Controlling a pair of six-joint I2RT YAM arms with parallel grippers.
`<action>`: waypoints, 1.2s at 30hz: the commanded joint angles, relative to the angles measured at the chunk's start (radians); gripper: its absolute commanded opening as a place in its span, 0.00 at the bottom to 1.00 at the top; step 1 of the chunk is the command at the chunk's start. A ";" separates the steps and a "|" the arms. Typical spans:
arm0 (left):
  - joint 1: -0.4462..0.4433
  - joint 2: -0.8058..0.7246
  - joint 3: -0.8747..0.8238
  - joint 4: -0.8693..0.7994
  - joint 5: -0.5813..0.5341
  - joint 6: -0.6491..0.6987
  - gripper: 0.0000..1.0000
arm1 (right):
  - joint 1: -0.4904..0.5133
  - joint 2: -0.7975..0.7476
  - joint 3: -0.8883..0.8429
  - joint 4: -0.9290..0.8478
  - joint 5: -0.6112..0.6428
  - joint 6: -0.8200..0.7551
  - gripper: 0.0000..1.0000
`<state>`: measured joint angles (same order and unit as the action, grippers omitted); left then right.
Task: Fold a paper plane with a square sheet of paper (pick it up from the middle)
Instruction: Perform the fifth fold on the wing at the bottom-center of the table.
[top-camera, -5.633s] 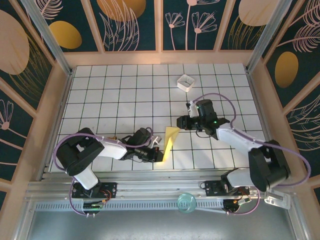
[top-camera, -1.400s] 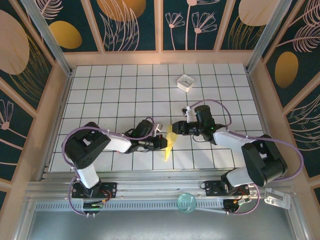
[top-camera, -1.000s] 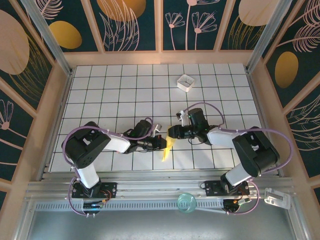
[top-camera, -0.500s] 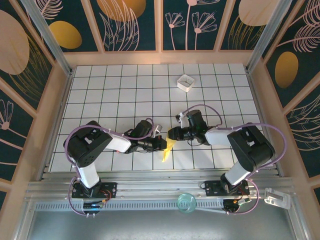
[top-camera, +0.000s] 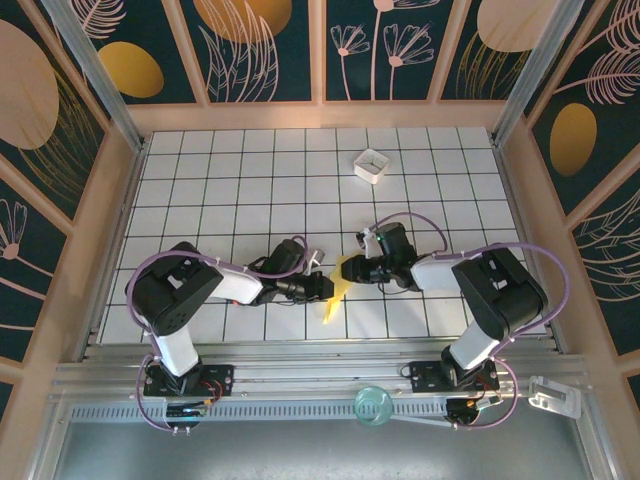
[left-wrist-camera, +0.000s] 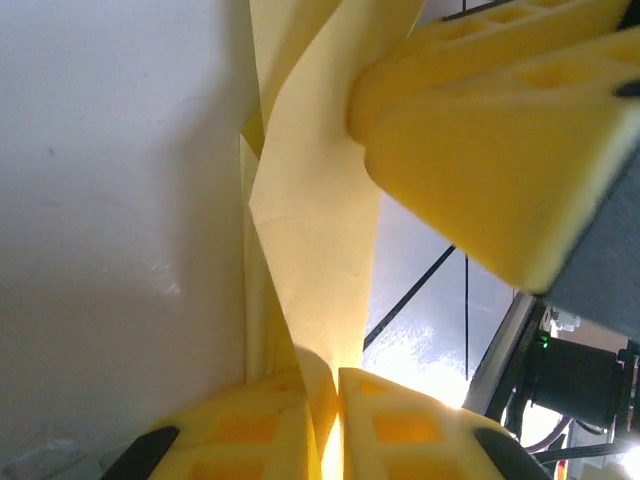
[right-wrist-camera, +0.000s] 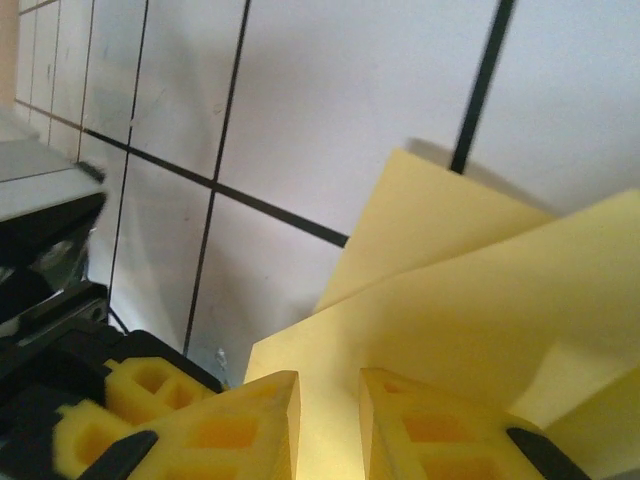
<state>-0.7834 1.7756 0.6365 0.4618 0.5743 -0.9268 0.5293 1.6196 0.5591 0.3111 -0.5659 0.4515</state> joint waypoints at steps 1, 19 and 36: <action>0.005 -0.055 -0.021 -0.048 -0.016 0.024 0.20 | -0.006 0.016 -0.018 0.015 0.017 0.006 0.22; -0.172 -0.155 0.046 -0.446 -0.317 0.287 0.51 | -0.014 0.007 -0.014 -0.002 0.021 -0.001 0.21; -0.313 -0.102 0.190 -0.661 -0.529 0.332 0.42 | -0.017 0.019 -0.003 -0.009 0.015 -0.004 0.21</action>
<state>-1.0695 1.6463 0.7937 -0.1108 0.1074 -0.6125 0.5224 1.6226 0.5522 0.3107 -0.5655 0.4515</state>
